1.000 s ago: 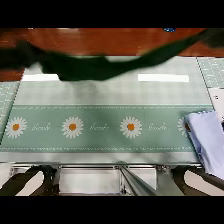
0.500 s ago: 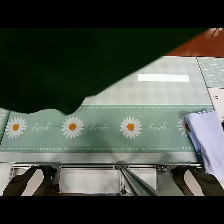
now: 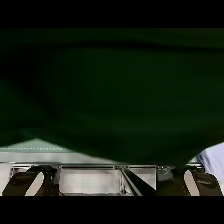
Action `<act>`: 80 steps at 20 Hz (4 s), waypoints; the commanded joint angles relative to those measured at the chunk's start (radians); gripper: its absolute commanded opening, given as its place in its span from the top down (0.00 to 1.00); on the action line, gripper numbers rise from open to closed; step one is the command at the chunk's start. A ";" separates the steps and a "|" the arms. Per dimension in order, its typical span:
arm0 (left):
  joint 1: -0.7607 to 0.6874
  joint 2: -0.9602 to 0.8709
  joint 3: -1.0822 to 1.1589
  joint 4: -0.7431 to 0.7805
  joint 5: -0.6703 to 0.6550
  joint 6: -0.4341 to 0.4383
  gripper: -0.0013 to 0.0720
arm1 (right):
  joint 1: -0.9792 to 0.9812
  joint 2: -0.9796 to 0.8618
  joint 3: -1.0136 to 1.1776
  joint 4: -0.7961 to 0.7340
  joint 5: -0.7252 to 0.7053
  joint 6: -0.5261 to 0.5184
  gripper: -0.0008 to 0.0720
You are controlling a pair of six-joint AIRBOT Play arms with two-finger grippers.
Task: Fold the shirts.
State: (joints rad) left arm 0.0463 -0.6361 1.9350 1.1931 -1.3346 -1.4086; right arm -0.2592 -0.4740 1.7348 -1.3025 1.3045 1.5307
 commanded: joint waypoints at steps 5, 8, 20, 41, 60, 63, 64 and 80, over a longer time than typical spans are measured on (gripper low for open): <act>-0.059 -0.063 -0.436 0.161 -0.067 -0.063 0.96 | -0.001 -0.045 -0.210 0.020 0.113 0.008 0.96; -0.059 -0.230 -0.582 0.161 0.019 -0.063 0.96 | 0.000 -0.165 -0.362 0.062 0.037 -0.040 0.96; -0.057 -1.175 -0.069 0.161 0.299 -0.179 0.96 | 0.077 -1.222 -0.113 0.389 -0.349 -0.180 0.96; 0.006 -1.295 0.022 0.158 -0.157 -0.084 0.96 | 0.113 -1.449 0.064 0.301 0.047 -0.147 0.96; 0.243 -0.850 -0.535 0.165 -0.180 -0.144 0.29 | -0.035 -0.963 -0.468 0.058 -0.028 -0.043 0.43; 0.398 -0.651 -0.914 0.076 -0.063 -0.095 0.29 | -0.094 -0.719 -0.915 0.196 -0.245 -0.116 0.43; 0.450 -0.605 -1.021 0.011 -0.036 -0.068 0.29 | -0.101 -0.660 -1.021 0.231 -0.284 -0.134 0.43; 0.234 -0.627 -1.360 -0.243 0.243 0.037 0.30 | -0.119 -0.537 -1.219 0.463 -0.302 -0.188 0.43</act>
State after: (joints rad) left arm 0.3698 -1.2255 0.5812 0.9726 -1.1755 -1.3865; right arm -0.3641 -1.0134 0.5194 -0.8810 1.0351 1.3415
